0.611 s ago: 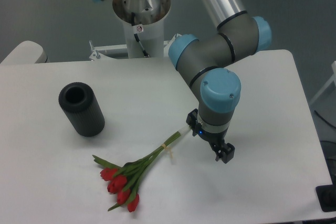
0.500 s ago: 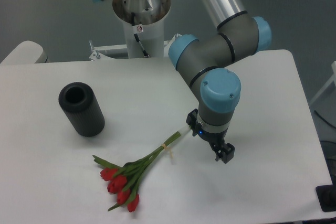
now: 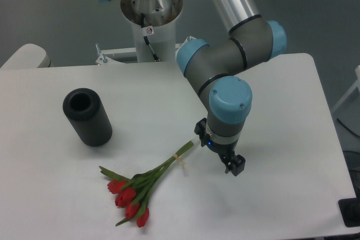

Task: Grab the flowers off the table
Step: 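Move the gripper over the red tulip stems and lower it, then close the gripper around the green tulip stems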

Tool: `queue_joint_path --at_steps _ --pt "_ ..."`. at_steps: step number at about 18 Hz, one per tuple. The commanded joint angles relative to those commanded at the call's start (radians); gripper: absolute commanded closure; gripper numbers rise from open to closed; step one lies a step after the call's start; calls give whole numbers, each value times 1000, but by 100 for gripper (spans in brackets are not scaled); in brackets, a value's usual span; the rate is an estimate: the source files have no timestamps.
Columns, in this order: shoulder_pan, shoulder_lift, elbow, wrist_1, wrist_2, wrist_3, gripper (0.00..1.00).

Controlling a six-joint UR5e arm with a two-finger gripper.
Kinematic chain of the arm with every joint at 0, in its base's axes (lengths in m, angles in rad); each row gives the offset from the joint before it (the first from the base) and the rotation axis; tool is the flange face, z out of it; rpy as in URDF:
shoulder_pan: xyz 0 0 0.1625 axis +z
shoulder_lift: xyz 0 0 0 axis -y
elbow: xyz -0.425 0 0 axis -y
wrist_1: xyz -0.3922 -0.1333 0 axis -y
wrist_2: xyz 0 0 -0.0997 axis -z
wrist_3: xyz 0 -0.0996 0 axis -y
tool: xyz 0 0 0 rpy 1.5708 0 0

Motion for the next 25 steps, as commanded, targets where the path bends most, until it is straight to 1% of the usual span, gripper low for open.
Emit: queue_joint_path --at_steps 3,6,8,10,13,15,18,19,21,24,25 --pt "-43 -3 -26 23 0 -41 0" --pt "-75 -3 -69 70 0 -92 0" --pt "-106 -11 -78 107 0 -138 0" --pt "-126 -27 -78 120 0 -193 0" --pt "-153 -47 -81 127 2 -236 0" --pt "-167 -57 -88 140 3 -272 0" --pt "-189 -89 -89 192 8 -308 0" --pt "-192 -100 -88 195 9 -312 0" --pt "-195 -103 -95 198 9 -312 0" --pt "-196 -104 -115 219 9 -307 0" --pt "-196 -107 -115 222 9 -309 7"
